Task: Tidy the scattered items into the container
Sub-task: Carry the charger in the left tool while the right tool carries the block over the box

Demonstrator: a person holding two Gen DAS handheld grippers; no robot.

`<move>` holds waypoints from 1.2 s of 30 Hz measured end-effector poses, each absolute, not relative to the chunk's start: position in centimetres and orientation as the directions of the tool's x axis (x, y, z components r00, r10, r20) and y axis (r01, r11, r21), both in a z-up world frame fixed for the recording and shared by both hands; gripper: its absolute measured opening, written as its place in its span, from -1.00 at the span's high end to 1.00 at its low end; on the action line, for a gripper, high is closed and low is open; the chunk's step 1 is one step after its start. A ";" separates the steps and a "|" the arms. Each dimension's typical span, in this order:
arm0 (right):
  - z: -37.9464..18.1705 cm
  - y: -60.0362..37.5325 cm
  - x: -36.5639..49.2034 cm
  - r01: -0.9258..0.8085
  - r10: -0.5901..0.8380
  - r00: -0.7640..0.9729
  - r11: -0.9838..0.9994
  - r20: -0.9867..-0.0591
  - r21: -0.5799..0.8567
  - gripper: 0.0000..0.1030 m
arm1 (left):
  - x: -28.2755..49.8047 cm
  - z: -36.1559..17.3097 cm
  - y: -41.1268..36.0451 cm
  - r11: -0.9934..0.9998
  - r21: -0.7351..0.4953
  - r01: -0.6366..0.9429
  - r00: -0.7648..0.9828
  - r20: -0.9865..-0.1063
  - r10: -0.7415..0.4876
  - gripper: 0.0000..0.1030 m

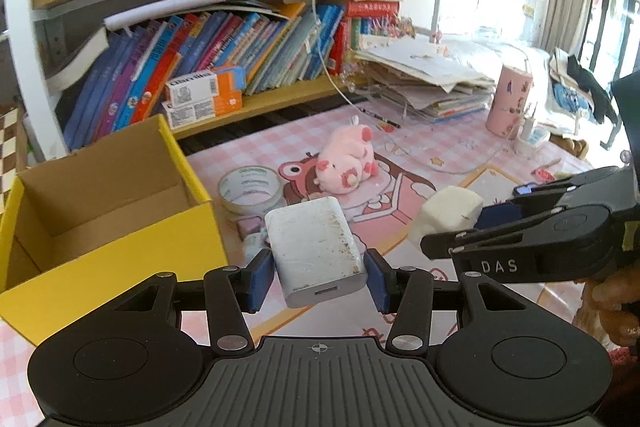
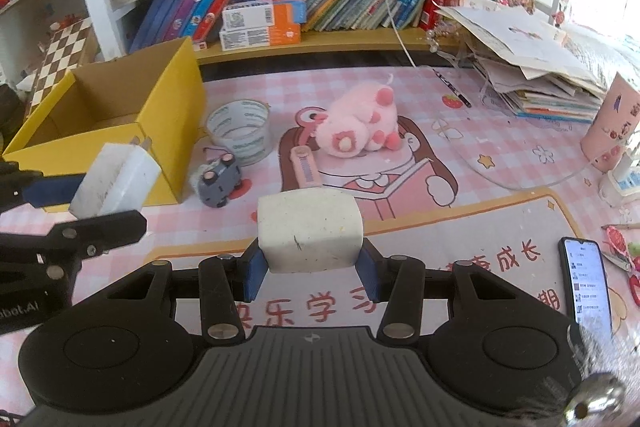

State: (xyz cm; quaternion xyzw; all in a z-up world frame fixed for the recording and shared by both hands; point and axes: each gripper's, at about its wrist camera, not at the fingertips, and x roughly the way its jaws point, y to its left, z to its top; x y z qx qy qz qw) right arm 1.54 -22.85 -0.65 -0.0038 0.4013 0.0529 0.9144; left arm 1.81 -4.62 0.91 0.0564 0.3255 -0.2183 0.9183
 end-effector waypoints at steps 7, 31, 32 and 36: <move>0.0 -20.4 1.2 -0.136 0.099 0.671 0.991 -0.735 0.010 0.13 | 1.0 1.6 -1.8 0.915 -0.073 0.398 0.721 -0.592 -0.361 0.08; 2.3 -13.8 3.4 -0.259 0.169 0.658 0.966 -0.734 -0.011 0.14 | 1.4 3.3 6.0 0.958 -0.137 0.254 0.810 -0.511 -0.288 0.08; 2.4 -13.6 3.6 -0.264 0.173 0.657 0.964 -0.733 -0.010 0.14 | 1.5 3.4 6.2 0.959 -0.137 0.249 0.812 -0.509 -0.283 0.08; 2.8 -12.8 4.4 -0.288 0.193 0.659 0.958 -0.727 -0.007 0.14 | 1.8 3.6 7.0 0.964 -0.136 0.228 0.822 -0.503 -0.266 0.08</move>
